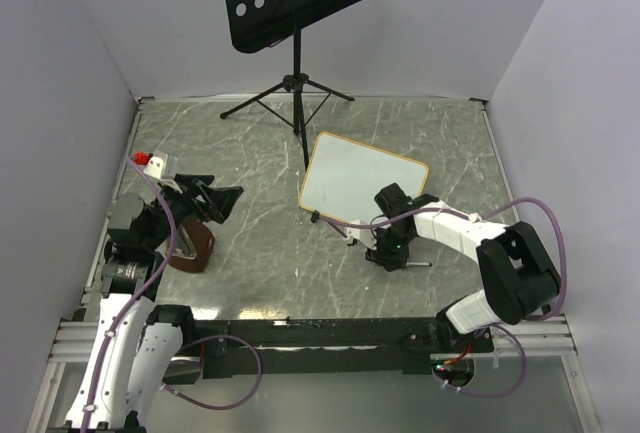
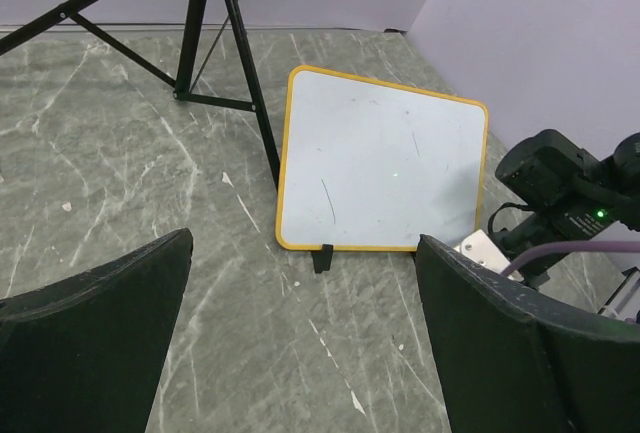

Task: Write a sentence on the whiteboard
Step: Open the whiteboard marker at the center of the board.

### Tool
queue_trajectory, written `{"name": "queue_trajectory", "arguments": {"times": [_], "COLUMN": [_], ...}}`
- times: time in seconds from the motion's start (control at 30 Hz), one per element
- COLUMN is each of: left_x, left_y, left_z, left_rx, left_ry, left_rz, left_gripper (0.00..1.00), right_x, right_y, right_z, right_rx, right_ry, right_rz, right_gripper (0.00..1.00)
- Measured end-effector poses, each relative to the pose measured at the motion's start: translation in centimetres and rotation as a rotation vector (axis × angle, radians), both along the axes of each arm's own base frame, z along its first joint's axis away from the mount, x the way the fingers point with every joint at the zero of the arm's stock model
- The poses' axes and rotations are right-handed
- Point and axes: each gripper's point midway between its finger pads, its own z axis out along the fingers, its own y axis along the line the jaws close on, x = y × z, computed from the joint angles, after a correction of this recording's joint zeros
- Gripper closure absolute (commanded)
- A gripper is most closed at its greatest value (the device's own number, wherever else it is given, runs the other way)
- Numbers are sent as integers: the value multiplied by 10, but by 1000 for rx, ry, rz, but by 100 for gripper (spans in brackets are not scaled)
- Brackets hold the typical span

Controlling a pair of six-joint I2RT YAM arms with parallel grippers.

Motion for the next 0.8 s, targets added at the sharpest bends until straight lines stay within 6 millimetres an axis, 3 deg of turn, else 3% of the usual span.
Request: {"name": "queue_trajectory", "arguments": {"times": [0.13, 0.23, 0.37, 0.67, 0.8], "left_x": [0, 0, -1, -9, -18], "left_y": [0, 0, 0, -14, -34], "left_z": [0, 1, 1, -1, -5], "left_rx": [0, 0, 0, -56, -146], "left_ry": [-2, -2, -3, 14, 77], "left_rz": [0, 0, -1, -86, -184], "left_gripper": [3, 3, 3, 1, 3], "right_x": [4, 4, 2, -18, -21], "right_y": [8, 10, 16, 31, 46], "right_z": [1, 1, 1, 4, 25], "right_rx": [13, 13, 22, 81, 153], "right_ry": [20, 22, 29, 136, 192], "right_rz": [-26, -33, -28, -61, -113], "right_gripper": [63, 75, 100, 100, 100]}}
